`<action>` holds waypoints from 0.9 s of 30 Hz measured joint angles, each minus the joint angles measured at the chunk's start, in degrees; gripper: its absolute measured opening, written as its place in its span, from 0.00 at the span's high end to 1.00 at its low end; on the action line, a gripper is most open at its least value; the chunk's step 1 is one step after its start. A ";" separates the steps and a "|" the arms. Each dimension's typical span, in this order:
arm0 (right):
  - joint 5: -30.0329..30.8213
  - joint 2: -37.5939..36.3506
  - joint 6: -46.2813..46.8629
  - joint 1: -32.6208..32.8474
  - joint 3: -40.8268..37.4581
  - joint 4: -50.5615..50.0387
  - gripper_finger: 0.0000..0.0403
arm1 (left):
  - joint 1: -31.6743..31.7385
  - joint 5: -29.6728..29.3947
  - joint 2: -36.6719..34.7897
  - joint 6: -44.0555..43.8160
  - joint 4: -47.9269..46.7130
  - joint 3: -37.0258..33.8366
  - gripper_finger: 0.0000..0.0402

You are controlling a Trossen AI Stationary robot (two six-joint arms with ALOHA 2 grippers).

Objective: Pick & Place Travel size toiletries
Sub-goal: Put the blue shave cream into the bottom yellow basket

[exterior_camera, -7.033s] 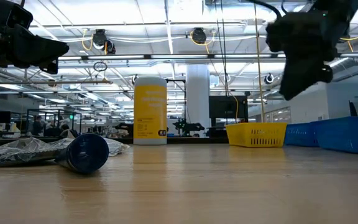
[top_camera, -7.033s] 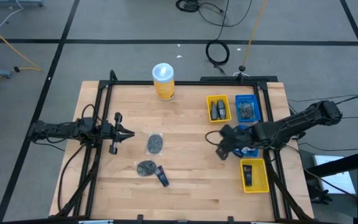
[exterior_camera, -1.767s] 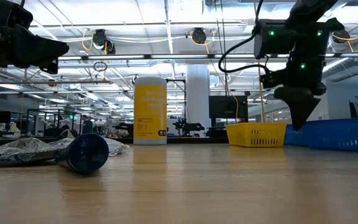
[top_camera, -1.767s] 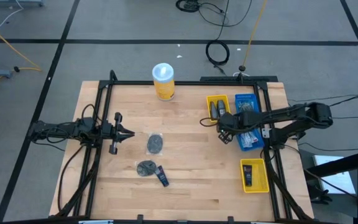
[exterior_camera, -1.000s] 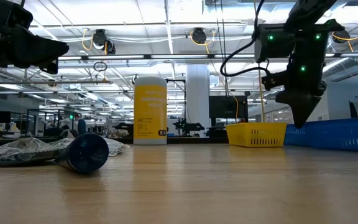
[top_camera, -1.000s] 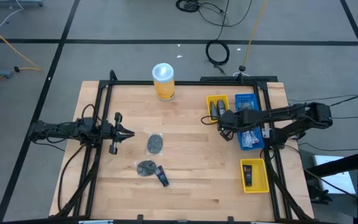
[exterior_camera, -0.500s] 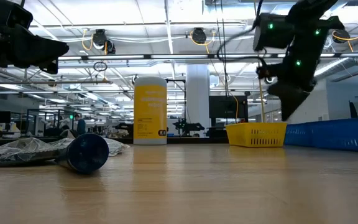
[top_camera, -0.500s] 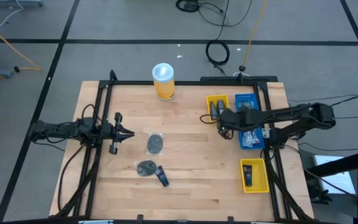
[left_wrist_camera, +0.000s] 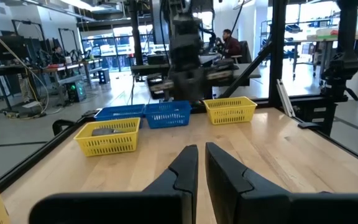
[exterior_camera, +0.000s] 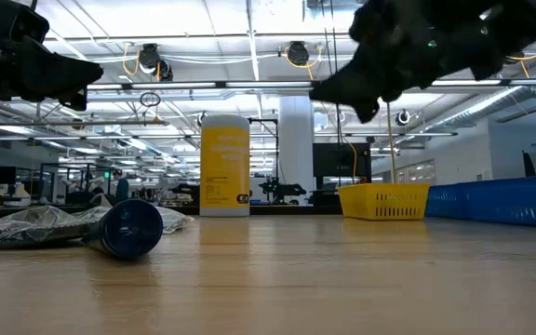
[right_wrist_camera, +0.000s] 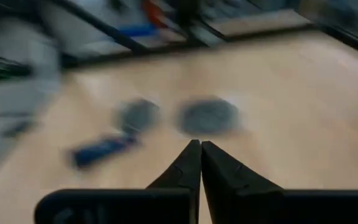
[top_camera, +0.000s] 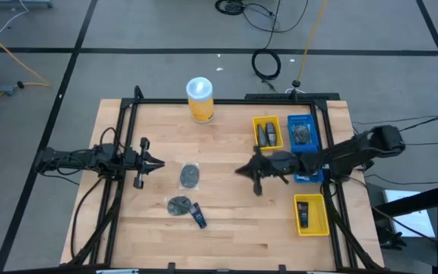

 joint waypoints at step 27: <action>3.98 37.74 -4.80 12.77 35.46 -8.83 0.29 | 0.01 -0.08 0.01 -0.01 0.01 0.01 0.92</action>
